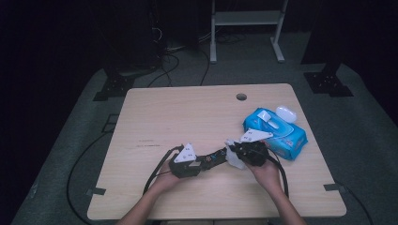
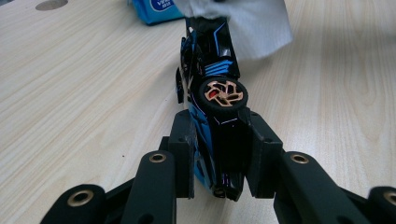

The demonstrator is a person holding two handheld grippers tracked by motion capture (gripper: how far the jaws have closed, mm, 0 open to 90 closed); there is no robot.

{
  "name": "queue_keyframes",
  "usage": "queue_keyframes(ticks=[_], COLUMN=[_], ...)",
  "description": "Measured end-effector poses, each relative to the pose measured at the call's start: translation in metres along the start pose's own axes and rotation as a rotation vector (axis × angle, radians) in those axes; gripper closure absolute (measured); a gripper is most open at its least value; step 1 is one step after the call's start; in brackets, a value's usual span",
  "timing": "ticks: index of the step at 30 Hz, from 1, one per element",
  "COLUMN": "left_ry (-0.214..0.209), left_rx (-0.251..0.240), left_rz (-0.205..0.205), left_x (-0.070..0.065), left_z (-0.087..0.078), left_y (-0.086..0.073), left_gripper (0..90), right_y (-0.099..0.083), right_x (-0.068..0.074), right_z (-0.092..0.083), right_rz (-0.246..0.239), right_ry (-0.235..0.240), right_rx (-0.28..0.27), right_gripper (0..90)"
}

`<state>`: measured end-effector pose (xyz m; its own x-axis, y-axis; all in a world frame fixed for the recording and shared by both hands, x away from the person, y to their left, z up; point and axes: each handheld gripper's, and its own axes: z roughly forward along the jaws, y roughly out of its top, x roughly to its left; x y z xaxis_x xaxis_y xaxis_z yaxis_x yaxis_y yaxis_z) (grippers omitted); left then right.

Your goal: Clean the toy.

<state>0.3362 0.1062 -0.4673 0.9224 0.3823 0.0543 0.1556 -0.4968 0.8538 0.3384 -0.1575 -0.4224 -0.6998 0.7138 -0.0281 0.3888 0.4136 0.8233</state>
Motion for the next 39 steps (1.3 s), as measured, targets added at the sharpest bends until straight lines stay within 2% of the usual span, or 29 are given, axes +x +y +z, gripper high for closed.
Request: queue_keyframes(ticks=[3, 4, 5, 6, 7, 8, 9, 10, 13, 14, 16, 17, 19, 21, 22, 24, 25, 27, 29, 31, 33, 35, 36, 37, 38, 39], left_ry=[-0.004, -0.004, -0.004, -0.002, -0.001, -0.003, -0.003, -0.007, -0.010, -0.010, -0.015, -0.015, -0.017, -0.019, -0.010, -0.007, 0.000, 0.003, 0.009, 0.017, 0.019, 0.021, 0.020, 0.020, 0.025, 0.025], left_rx=[0.002, 0.003, 0.003, 0.002, 0.004, 0.010, 0.010, 0.016, 0.023, 0.024, 0.028, 0.028, 0.033, 0.044, 0.055, 0.055, 0.063, 0.072, 0.080, 0.079, 0.089, 0.102, 0.119, 0.119, 0.131, 0.131], left_rz=[-0.002, -0.003, -0.003, -0.005, 0.001, 0.005, 0.005, 0.004, 0.013, 0.011, 0.007, 0.007, 0.003, 0.007, 0.007, 0.004, 0.005, 0.000, -0.024, -0.027, -0.032, -0.029, -0.028, -0.028, -0.012, -0.012], left_x=[0.001, 0.000, 0.000, -0.001, -0.001, -0.001, -0.001, 0.000, 0.001, 0.002, 0.004, 0.004, 0.005, 0.006, 0.007, 0.008, 0.010, 0.011, 0.014, 0.014, 0.015, 0.015, 0.016, 0.016, 0.017, 0.017], left_z=[0.000, 0.000, 0.000, 0.000, 0.000, -0.001, -0.001, -0.003, -0.006, -0.007, -0.009, -0.009, -0.010, -0.012, -0.017, -0.019, -0.025, -0.029, -0.039, -0.044, -0.050, -0.054, -0.057, -0.057, -0.058, -0.058], left_y=[0.000, 0.000, 0.000, 0.000, 0.001, 0.001, 0.001, 0.000, -0.001, -0.001, -0.001, -0.001, -0.002, -0.002, -0.004, -0.006, -0.008, -0.009, -0.012, -0.013, -0.013, -0.012, -0.007, -0.007, 0.000, 0.000], left_gripper=[68.5, 68.6, 68.7, 68.8, 68.8, 69.0, 69.0, 69.2, 69.5, 69.5, 69.5, 69.5, 69.5, 70.0, 70.6, 71.0, 71.6, 71.3, 69.7, 66.8, 64.4, 62.9, 59.1, 56.8, 55.2, 53.7], right_y=[0.003, 0.006, 0.006, 0.010, 0.010, 0.014, 0.014, 0.015, 0.015, 0.011, 0.006, 0.006, -0.001, -0.004, -0.008, -0.008, -0.006, -0.005, -0.004, -0.003, 0.001, 0.002, 0.003, 0.003, 0.004, 0.004], right_x=[0.012, 0.016, 0.016, 0.028, 0.028, 0.039, 0.039, 0.043, 0.035, 0.021, 0.009, 0.009, -0.007, -0.010, -0.015, -0.015, -0.010, -0.002, 0.008, 0.011, 0.024, 0.027, 0.029, 0.029, 0.029, 0.027], right_z=[0.008, 0.010, 0.010, 0.014, 0.014, 0.019, 0.019, 0.021, 0.019, 0.014, 0.006, 0.006, 0.001, 0.002, 0.006, 0.007, 0.008, 0.012, 0.015, 0.016, 0.021, 0.022, 0.023, 0.023, 0.016, 0.011], right_rz=[-0.028, -0.024, -0.024, -0.063, -0.063, -0.067, -0.067, -0.091, -0.072, -0.027, 0.030, 0.030, 0.091, 0.109, 0.156, 0.167, 0.146, 0.138, 0.123, 0.117, 0.092, 0.086, 0.085, 0.085, 0.078, 0.078], right_ry=[0.027, 0.066, 0.066, 0.100, 0.100, 0.160, 0.160, 0.166, 0.144, 0.102, 0.077, 0.077, 0.041, 0.044, 0.064, 0.071, 0.065, 0.070, 0.068, 0.074, 0.102, 0.111, 0.145, 0.145, 0.133, 0.123], right_rx=[0.004, 0.010, 0.010, 0.014, 0.014, 0.009, 0.009, 0.011, 0.015, 0.007, -0.016, -0.016, -0.027, -0.028, -0.040, -0.042, -0.038, -0.043, -0.052, -0.054, -0.053, -0.052, -0.050, -0.050, -0.094, -0.106], right_gripper=[83.3, 83.5, 83.5, 83.6, 83.6, 83.5, 83.5, 83.3, 83.2, 83.2, 83.2, 83.2, 83.2, 83.2, 83.0, 83.0, 83.0, 83.0, 83.0, 83.0, 83.0, 83.0, 82.8, 82.8, 83.0, 83.0])
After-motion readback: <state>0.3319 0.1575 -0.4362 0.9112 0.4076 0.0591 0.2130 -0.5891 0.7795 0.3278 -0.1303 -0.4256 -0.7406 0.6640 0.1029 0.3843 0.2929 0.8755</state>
